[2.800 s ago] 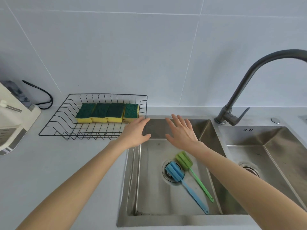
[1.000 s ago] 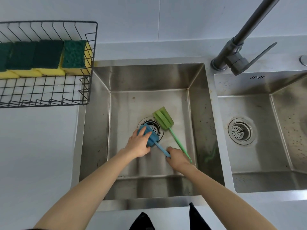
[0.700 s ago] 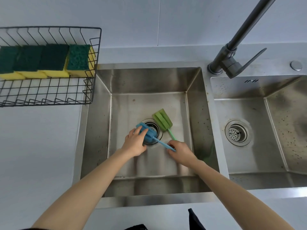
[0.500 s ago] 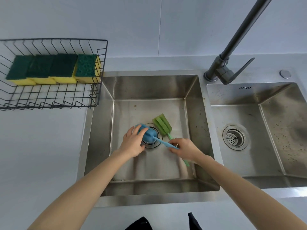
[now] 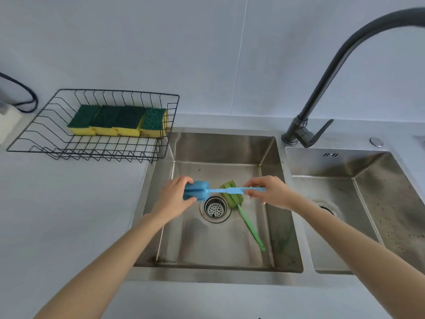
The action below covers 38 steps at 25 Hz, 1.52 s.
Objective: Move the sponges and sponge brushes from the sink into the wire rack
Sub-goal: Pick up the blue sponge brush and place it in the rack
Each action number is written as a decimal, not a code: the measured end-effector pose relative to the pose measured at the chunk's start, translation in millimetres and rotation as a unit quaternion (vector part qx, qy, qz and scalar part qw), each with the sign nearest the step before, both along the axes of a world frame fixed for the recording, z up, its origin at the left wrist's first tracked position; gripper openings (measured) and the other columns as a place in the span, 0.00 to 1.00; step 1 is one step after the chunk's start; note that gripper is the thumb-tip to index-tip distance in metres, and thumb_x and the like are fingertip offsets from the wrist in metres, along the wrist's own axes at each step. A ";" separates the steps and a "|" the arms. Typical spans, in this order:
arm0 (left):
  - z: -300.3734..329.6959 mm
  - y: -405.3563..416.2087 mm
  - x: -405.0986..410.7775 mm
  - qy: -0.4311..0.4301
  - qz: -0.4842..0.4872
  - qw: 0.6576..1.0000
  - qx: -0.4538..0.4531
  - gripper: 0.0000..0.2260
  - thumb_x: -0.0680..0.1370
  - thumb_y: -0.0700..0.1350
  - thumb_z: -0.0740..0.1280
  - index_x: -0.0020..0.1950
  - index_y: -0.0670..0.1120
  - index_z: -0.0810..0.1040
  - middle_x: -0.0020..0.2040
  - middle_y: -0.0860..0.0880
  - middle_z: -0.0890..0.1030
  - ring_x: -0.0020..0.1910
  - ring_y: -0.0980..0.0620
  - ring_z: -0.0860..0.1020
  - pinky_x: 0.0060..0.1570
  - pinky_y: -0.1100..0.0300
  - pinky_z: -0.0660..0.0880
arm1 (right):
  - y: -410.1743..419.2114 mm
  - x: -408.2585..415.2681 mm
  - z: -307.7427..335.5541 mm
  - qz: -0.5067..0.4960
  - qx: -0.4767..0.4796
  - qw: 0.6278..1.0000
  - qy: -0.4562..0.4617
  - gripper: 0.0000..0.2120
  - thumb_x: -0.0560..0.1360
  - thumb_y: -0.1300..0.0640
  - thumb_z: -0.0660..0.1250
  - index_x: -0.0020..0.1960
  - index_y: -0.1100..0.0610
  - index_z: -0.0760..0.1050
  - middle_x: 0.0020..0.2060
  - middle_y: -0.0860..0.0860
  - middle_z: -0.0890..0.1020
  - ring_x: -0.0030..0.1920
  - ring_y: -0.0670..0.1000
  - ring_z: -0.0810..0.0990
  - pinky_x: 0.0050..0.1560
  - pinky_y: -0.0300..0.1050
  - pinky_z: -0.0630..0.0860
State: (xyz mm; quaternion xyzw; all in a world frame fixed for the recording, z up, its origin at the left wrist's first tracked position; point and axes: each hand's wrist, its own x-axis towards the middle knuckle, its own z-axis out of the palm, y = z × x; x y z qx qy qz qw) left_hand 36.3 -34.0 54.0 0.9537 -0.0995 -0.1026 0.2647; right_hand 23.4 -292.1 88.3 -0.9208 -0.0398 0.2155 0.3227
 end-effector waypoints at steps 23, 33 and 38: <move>114.5 94.6 65.3 -0.105 0.079 0.990 -0.052 0.19 0.73 0.42 0.68 0.64 0.43 0.73 0.62 0.41 0.71 0.59 0.46 0.71 0.58 0.59 0.66 | 90.4 85.4 87.7 -0.261 0.369 0.892 0.025 0.06 0.79 0.60 0.60 0.53 0.61 0.74 0.37 0.54 0.81 0.26 0.38 0.82 0.33 0.30 0.80; 78.9 125.2 125.1 -0.073 0.124 0.990 0.002 0.20 0.73 0.43 0.68 0.65 0.44 0.72 0.62 0.40 0.72 0.62 0.42 0.70 0.61 0.50 0.69 | 133.2 144.1 73.0 -0.286 0.348 0.892 0.035 0.12 0.79 0.61 0.60 0.59 0.65 0.75 0.38 0.50 0.80 0.34 0.41 0.81 0.34 0.29 0.79; 54.7 125.5 145.1 -0.043 0.126 0.991 -0.003 0.20 0.73 0.43 0.68 0.64 0.44 0.72 0.61 0.40 0.73 0.60 0.42 0.72 0.59 0.51 0.71 | 136.7 163.4 56.9 -0.304 0.341 0.888 0.047 0.12 0.79 0.62 0.60 0.59 0.64 0.75 0.38 0.50 0.80 0.38 0.45 0.81 0.35 0.30 0.79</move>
